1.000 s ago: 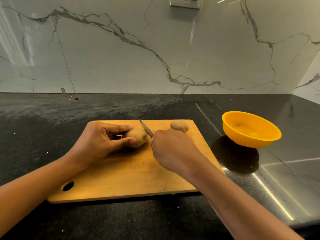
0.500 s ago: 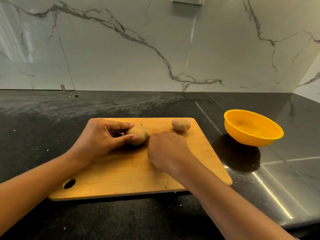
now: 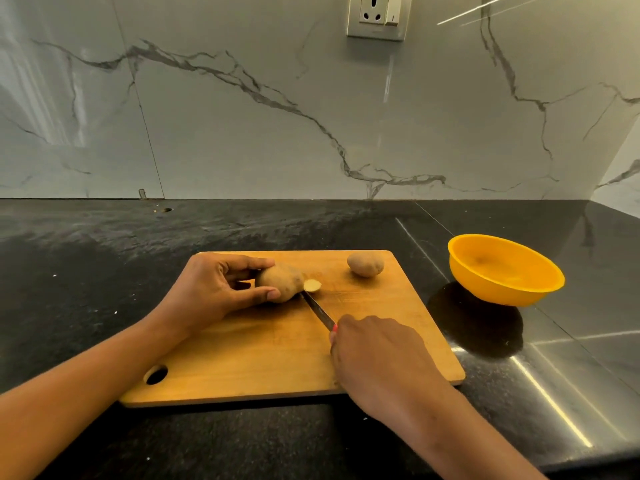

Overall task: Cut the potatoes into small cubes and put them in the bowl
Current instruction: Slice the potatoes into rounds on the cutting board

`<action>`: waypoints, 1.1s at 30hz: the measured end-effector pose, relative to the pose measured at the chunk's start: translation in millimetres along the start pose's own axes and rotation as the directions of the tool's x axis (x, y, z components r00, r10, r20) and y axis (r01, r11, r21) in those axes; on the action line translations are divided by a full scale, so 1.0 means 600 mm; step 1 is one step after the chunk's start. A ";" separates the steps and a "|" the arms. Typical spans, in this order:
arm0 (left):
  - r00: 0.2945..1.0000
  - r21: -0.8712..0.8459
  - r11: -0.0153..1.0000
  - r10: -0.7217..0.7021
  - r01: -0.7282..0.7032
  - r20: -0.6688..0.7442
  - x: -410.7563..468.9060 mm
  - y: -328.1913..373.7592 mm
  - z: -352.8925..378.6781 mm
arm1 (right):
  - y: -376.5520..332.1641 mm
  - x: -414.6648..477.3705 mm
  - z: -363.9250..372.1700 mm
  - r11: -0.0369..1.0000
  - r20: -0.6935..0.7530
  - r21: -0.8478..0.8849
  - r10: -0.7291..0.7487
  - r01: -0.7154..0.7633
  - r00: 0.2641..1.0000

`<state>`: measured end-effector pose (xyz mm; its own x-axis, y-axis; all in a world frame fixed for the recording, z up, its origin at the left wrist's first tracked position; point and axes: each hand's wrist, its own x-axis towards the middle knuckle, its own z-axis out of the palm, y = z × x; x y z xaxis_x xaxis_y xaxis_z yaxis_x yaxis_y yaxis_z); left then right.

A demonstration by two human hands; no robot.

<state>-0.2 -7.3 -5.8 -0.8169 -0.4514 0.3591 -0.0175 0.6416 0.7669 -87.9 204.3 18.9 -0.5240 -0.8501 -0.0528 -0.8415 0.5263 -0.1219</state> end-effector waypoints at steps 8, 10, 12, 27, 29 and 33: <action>1.000 -0.019 1.000 -0.018 0.019 0.018 0.002 -0.005 -0.003 | 0.001 0.009 -0.013 0.985 -0.099 0.150 0.103 -0.088 0.990; 1.000 -0.004 1.000 -0.016 0.016 0.014 0.002 -0.005 -0.003 | -0.005 0.013 -0.018 0.980 -0.134 0.179 0.106 -0.082 0.985; 1.000 0.014 1.000 -0.001 0.001 0.008 0.002 -0.006 -0.002 | -0.012 0.019 -0.020 0.980 -0.157 0.187 0.099 -0.068 0.983; 0.997 0.075 0.995 0.064 -0.062 -0.031 -0.002 -0.001 0.002 | -0.041 0.026 -0.027 0.993 -0.099 0.097 0.071 -0.061 0.993; 0.997 0.096 0.993 0.068 -0.065 -0.031 -0.002 0.000 0.002 | -0.045 0.032 -0.031 0.996 -0.097 0.081 0.047 -0.039 0.994; 0.996 0.133 0.989 0.073 -0.066 -0.050 -0.001 -0.001 -0.001 | -0.038 0.043 -0.039 0.998 -0.097 0.069 0.001 0.006 0.995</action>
<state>0.6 -7.5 -6.1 -0.7864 -0.4337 0.4399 -0.0401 0.7464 0.6642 -85.3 170.8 43.4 -0.5350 -0.8437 0.0439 -0.8336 0.5187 -0.1900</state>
